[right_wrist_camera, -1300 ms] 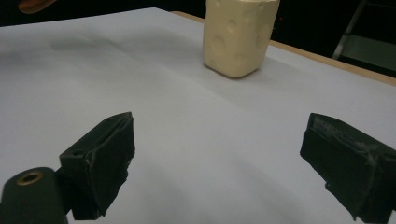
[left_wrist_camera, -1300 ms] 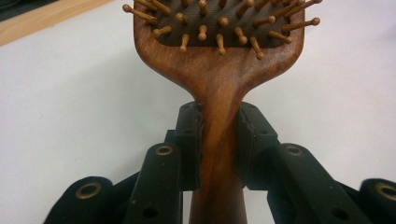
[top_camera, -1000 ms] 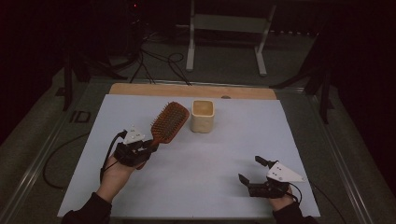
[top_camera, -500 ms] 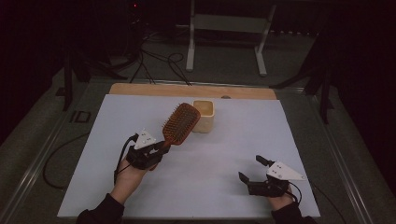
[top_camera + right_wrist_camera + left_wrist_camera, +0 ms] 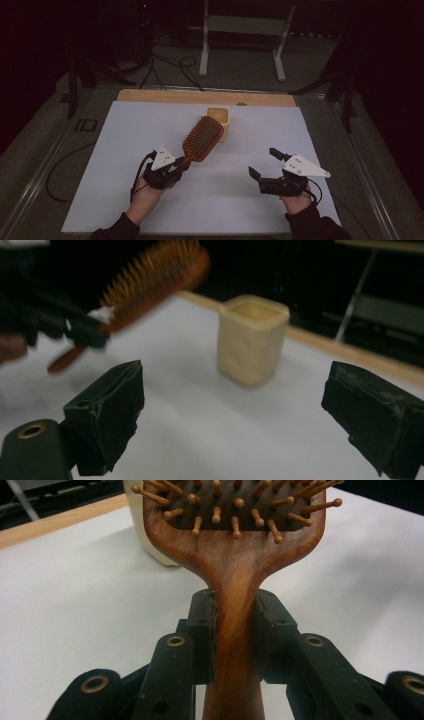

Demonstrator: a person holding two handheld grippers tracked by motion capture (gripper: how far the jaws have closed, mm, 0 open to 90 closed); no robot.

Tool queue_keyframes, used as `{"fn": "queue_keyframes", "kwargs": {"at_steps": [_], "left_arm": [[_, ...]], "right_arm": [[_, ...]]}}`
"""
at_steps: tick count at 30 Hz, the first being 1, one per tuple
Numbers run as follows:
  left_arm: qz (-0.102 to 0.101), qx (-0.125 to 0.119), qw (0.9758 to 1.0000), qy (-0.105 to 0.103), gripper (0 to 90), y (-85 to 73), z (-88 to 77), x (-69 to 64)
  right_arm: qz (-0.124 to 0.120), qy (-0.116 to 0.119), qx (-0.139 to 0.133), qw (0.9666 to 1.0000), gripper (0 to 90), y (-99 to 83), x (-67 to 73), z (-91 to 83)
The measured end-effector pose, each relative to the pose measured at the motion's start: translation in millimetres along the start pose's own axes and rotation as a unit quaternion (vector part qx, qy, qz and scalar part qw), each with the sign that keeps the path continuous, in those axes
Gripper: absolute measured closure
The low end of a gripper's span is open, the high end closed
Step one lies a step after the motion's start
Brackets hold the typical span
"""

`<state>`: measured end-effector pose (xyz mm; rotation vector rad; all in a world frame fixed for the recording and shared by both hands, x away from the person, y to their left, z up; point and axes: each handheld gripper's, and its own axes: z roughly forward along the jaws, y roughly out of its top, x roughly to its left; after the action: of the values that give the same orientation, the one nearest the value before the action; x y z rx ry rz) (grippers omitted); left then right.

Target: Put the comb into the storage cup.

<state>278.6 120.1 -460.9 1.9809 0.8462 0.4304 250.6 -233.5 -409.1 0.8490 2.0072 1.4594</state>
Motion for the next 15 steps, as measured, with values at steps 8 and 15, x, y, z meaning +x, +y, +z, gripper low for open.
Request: {"fn": "queue_keyframes", "kwargs": {"at_steps": [8,15], "left_arm": [[0.012,-0.005,0.9999,-0.004,73.2,-2.9,2.2,-8.4],[0.013,-0.008,0.9999,-0.002,73.1,-5.1,3.8,-9.4]], "right_arm": [[-0.028,0.018,-0.035,0.9989,9.3,41.9,12.8,23.5],[-0.015,0.022,-0.036,0.9990,9.3,58.3,13.8,43.6]]}}
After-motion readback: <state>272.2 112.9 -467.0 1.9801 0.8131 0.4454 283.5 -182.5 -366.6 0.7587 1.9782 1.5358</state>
